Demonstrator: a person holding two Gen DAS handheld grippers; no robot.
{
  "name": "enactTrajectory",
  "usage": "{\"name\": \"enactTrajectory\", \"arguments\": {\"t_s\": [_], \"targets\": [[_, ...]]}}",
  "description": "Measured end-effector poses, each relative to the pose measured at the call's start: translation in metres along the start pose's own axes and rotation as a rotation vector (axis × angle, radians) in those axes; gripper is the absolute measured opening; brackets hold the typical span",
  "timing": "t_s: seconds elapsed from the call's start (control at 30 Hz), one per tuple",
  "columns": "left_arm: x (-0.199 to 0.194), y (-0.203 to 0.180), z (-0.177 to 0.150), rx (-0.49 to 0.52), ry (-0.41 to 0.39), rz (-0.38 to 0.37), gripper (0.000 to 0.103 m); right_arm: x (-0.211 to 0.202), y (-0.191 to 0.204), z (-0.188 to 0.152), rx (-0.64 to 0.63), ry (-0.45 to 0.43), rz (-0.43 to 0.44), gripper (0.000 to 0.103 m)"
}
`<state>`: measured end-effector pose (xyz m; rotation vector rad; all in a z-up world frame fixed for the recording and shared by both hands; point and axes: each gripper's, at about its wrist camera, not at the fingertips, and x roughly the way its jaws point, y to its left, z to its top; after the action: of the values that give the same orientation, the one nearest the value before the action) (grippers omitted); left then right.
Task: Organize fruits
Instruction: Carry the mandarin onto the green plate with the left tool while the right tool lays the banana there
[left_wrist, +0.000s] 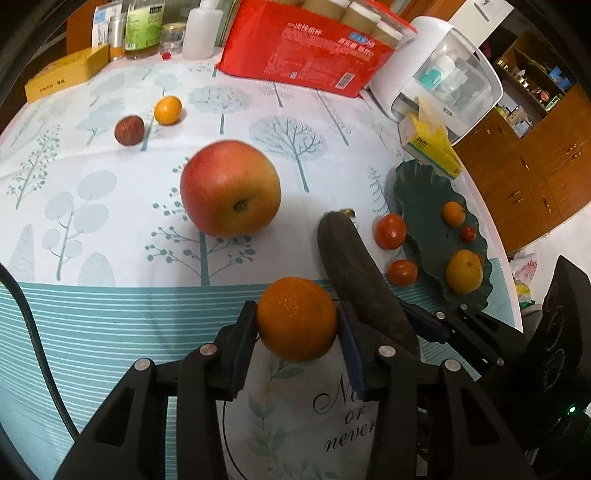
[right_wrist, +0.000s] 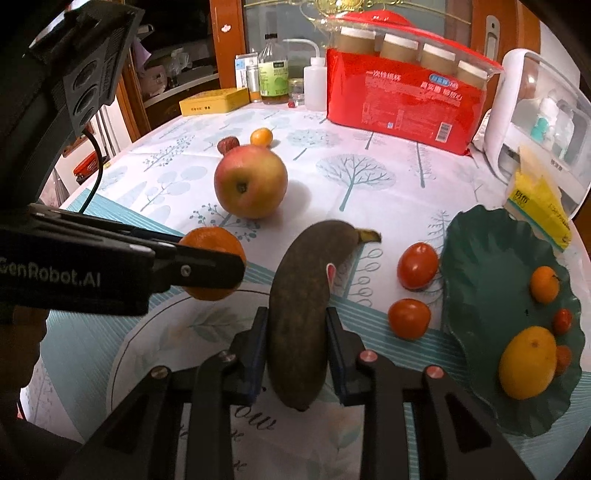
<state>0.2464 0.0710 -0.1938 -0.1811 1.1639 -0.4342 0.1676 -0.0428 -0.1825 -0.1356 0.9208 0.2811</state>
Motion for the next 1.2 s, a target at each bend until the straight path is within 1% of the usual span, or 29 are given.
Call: {"name": "enactTrajectory", "arguments": {"t_s": [0.2,0.33,0.47,0.63,0.97,1.07,1.2], "targets": [[-0.017,-0.010,0.000,0.022,-0.035,0.012,0.042,-0.021,-0.005,0.001,-0.007,-0.046,-0.024,0.029],[-0.030,-0.019,0.003,0.023,-0.072,0.010,0.042,-0.037,-0.012,0.004,-0.016,-0.080,-0.035,0.029],[-0.044,-0.033,0.011,0.034,-0.127,0.008,0.042,-0.052,-0.021,0.007,-0.021,-0.112,-0.051,0.029],[-0.052,-0.055,0.020,0.054,-0.168,0.004,0.042,-0.066,-0.035,0.005,-0.023,-0.131,-0.071,0.029],[-0.043,-0.106,0.047,0.092,-0.219,0.005,0.042,-0.082,-0.079,0.000,-0.012,-0.147,-0.103,0.029],[-0.035,-0.121,0.052,0.101,-0.218,0.006,0.042,-0.084,-0.095,-0.002,-0.006,-0.149,-0.111,0.029],[-0.019,-0.138,0.057,0.106,-0.197,0.003,0.042,-0.086,-0.118,-0.005,0.011,-0.148,-0.106,0.029]]}}
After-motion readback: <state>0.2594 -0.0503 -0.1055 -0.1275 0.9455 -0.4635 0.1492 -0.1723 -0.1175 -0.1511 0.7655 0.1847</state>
